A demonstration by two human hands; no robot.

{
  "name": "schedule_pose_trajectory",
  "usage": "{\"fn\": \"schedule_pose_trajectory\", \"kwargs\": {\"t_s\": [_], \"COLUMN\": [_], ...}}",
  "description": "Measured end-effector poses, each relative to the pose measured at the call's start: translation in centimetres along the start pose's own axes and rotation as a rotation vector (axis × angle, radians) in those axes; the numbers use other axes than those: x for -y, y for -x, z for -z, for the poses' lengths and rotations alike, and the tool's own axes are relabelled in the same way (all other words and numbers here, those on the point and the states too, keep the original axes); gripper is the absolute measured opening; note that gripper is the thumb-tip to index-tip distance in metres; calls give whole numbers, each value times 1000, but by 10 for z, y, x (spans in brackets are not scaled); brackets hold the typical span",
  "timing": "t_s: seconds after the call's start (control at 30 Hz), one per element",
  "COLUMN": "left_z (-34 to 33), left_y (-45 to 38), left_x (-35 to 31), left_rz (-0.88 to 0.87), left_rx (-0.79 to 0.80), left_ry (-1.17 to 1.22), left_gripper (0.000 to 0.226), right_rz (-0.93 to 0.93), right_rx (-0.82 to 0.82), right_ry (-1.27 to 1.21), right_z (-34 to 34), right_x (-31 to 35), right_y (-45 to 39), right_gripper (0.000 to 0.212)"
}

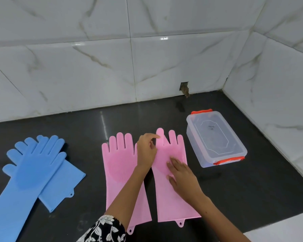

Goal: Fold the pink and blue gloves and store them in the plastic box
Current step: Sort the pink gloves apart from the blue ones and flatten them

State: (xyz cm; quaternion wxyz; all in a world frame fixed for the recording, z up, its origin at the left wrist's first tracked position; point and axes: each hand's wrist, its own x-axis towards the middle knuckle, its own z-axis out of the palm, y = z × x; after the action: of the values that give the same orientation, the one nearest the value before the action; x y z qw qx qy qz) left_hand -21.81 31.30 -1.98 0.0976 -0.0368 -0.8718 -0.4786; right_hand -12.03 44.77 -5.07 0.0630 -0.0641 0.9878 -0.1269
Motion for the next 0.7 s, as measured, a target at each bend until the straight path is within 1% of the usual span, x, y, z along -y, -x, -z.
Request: {"fn": "schedule_pose_trajectory", "kwargs": {"t_s": [0.07,0.1,0.13,0.17,0.23,0.3,0.33,0.37,0.43,0.57,0.7], "left_z": [6,10,13,16,20,19,18,15,9,2,0], "left_y": [5,8,11,15,29,44,49,53,57,57,48], "left_x": [6,7,6,7,10,17,22,26,29,30,31], "left_rz": [80,80,23,-80,-299,-387,-388,-378,-357,-307,-295], "left_rx": [21,37,78,168,464,724,795,827,826,804,806], "left_ry": [-140,-205,-268,-336,-498,-639,-689,-718,-743,-740,-740], "left_gripper": [44,44,44,43,47,66,76,84,92,98,100], "right_rz": [5,-2,-17,-36,-83,-117,-124,-126,-119,-86,-79], "right_rx": [-11,-19,-30,-44,-72,-74,-66,-62,-68,-39,-12], "right_ry": [2,4,4,0,-11,-7,-1,10,41,98,115], "right_z": [0,-1,-1,-3,-7,-11,-12,-14,-16,-16,-15], "right_x": [0,0,1,1,2,0,-1,-2,-5,-11,-15], "right_y": [-1,-1,-1,1,6,11,13,14,14,9,0], "right_gripper": [54,55,56,56,57,56,55,55,56,61,62]}}
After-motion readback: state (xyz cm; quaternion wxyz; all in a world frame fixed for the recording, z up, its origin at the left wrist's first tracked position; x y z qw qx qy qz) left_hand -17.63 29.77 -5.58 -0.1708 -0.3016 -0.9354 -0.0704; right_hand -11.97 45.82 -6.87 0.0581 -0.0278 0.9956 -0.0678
